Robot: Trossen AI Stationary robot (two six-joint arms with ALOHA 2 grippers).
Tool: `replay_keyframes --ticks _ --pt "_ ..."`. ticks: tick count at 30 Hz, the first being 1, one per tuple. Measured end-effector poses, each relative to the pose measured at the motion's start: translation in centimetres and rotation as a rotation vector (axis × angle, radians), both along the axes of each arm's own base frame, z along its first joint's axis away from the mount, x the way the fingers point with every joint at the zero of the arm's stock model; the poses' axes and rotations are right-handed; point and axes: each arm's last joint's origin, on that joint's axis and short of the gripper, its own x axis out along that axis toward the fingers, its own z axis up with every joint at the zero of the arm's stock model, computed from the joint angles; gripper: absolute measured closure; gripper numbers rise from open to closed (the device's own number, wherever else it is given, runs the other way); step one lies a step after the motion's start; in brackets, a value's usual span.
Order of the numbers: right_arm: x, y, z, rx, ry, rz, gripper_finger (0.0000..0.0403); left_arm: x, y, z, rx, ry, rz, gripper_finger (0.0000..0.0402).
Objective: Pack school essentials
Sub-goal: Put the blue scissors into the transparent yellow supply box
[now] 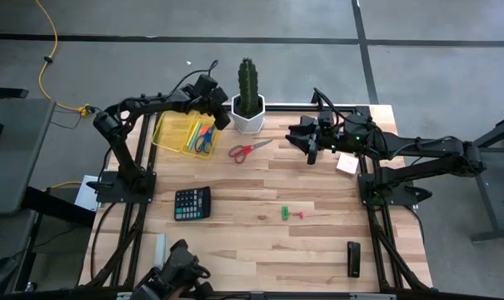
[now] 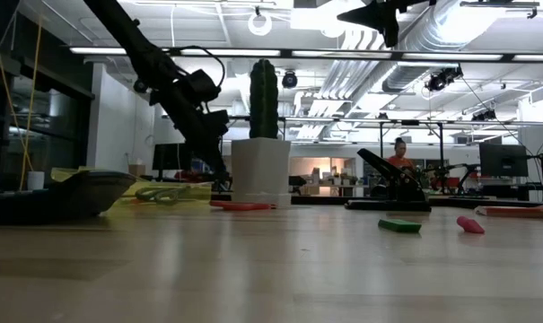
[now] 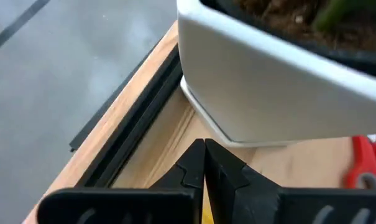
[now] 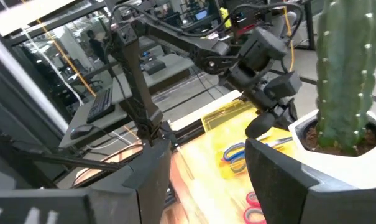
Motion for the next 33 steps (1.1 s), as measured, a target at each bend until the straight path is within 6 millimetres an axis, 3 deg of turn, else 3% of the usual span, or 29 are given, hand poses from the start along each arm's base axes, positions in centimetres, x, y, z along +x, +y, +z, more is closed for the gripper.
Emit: replay_keyframes --ticks 4,13,26,33 --pt "0.0 0.0 0.0 0.014 -0.004 -0.013 0.0203 0.2 0.4 0.0 0.064 0.018 0.011 0.0401" --pt "0.0 0.0 0.0 0.037 -0.010 -0.016 0.0203 0.0 0.7 -2.5 -0.010 0.093 0.044 0.0401" --pt "0.0 -0.1 0.0 0.027 -0.007 -0.048 0.0203 -0.8 -0.1 -0.9 0.000 0.166 0.025 0.0401" --pt "0.0 -0.1 -0.1 0.026 -0.001 -0.048 0.0203 -2.2 -0.5 -0.9 -0.108 0.200 0.082 0.0401"
